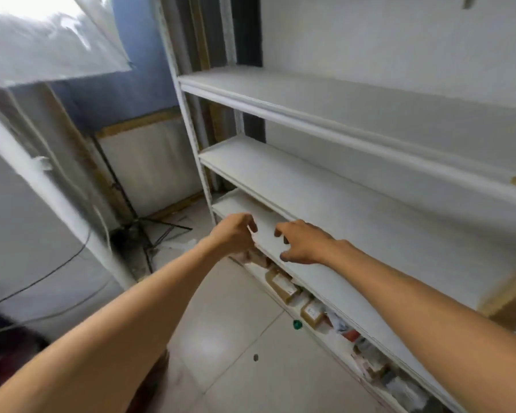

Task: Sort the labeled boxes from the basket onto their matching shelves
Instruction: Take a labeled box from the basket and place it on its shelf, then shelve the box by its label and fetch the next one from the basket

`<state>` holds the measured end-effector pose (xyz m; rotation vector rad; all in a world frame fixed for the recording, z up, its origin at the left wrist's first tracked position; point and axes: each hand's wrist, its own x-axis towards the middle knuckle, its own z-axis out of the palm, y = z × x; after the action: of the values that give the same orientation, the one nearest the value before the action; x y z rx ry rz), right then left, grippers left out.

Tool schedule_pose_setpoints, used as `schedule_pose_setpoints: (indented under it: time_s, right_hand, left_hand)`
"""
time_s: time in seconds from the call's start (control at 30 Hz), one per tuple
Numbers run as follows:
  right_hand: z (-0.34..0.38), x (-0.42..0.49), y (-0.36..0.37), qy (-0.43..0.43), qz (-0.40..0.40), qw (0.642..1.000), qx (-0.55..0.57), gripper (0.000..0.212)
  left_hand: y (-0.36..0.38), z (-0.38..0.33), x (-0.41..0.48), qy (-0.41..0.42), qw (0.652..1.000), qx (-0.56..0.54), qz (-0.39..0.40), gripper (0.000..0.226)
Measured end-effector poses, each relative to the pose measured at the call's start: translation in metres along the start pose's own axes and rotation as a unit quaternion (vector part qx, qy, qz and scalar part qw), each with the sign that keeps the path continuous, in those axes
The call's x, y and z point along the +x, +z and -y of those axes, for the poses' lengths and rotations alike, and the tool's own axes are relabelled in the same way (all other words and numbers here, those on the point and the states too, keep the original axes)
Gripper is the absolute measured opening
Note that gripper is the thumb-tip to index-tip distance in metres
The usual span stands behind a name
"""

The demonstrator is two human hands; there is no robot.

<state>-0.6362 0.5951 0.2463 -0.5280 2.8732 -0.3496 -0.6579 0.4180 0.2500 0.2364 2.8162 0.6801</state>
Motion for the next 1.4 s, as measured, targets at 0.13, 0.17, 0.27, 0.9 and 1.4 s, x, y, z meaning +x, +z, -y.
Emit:
schedule_pose_setpoints:
  time_s: [0.13,0.17,0.27,0.9,1.4]
  right_hand:
    - [0.083,0.039,0.006,-0.104,0.007,0.994,-0.031,0.04]
    - [0.102,0.047,0.007,-0.132,0.008,0.99,-0.04,0.042]
    - [0.166,0.068,0.01,-0.219,0.018,0.974,-0.06,0.05]
    - [0.495,-0.099,0.163,-0.708,0.192,0.665,-0.144,0.043]
    - [0.613,-0.214,0.235,-0.795,0.203,0.517,-0.245,0.036]
  left_hand:
    - [-0.047,0.071,-0.059,-0.088,0.994,-0.011,-0.062,0.033]
    - [-0.055,0.087,-0.076,-0.111,0.991,-0.013,-0.078,0.035]
    - [-0.074,0.131,-0.132,-0.173,0.977,-0.012,-0.122,0.035]
    - [0.053,0.203,-0.53,-0.585,0.747,-0.134,-0.286,0.044]
    - [0.126,0.191,-0.671,-0.714,0.591,-0.201,-0.317,0.039]
